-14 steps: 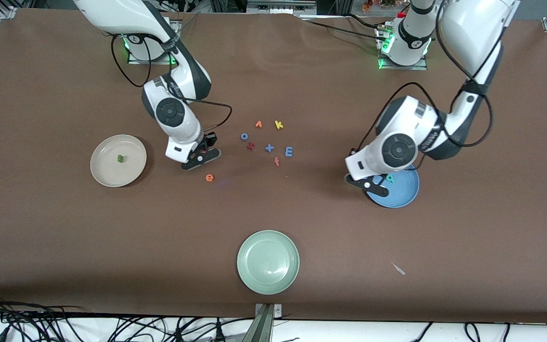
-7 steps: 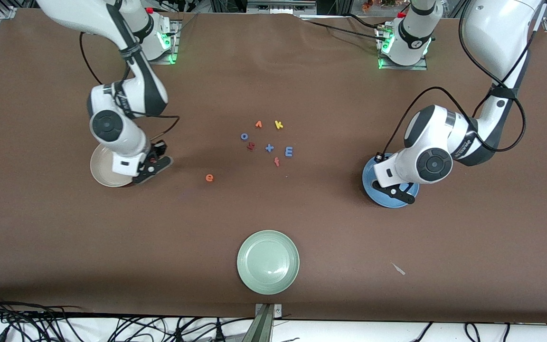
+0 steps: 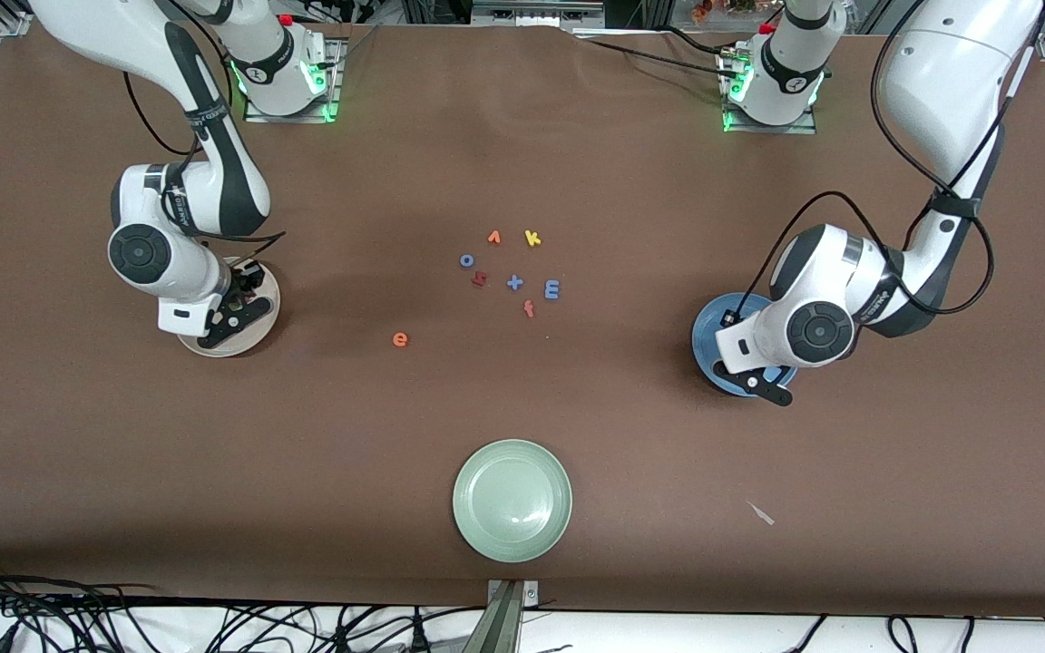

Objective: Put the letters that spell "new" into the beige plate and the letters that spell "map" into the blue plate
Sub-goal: 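Place the yellow a with the left gripper while the right gripper places the m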

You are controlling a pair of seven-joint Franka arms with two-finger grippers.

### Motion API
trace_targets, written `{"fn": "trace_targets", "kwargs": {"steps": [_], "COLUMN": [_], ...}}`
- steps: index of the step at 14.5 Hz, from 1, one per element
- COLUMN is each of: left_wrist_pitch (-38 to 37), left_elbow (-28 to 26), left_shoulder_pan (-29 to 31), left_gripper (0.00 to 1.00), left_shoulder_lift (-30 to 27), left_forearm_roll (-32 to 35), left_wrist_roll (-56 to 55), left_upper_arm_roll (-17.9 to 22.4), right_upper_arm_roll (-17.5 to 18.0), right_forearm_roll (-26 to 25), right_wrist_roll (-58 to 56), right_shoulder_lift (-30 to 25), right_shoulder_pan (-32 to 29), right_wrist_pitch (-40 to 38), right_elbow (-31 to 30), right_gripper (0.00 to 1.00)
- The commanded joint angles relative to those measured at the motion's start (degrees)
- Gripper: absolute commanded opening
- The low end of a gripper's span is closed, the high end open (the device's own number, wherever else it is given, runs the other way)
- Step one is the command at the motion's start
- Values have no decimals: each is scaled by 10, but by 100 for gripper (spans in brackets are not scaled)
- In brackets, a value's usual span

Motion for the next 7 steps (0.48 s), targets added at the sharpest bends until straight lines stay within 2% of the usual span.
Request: {"fn": "trace_targets", "kwargs": {"steps": [1, 4, 5, 6, 7], "left_wrist_pitch": [11, 14, 14, 14, 14], "left_elbow": [17, 17, 17, 18, 18], "left_shoulder_pan": [4, -1, -2, -5, -5], "left_gripper": [11, 12, 23, 73, 100], "left_shoulder_lift": [27, 44, 44, 45, 44], "left_forearm_roll": [16, 15, 13, 7, 8], "left_wrist_roll": [6, 2, 1, -2, -2], "left_upper_arm_roll": [-5, -6, -6, -6, -6], "right_upper_arm_roll": [1, 22, 38, 51, 66], "right_forearm_roll": [3, 19, 27, 35, 39], "right_wrist_roll": [14, 77, 104, 139, 174], "right_shoulder_lift": [-17, -16, -14, -12, -8], "right_shoulder_pan": [2, 8, 8, 8, 9], "right_wrist_pitch": [-12, -16, -16, -16, -16], "right_elbow": [-5, 13, 19, 28, 39], "right_gripper": [100, 100, 100, 100, 100]}}
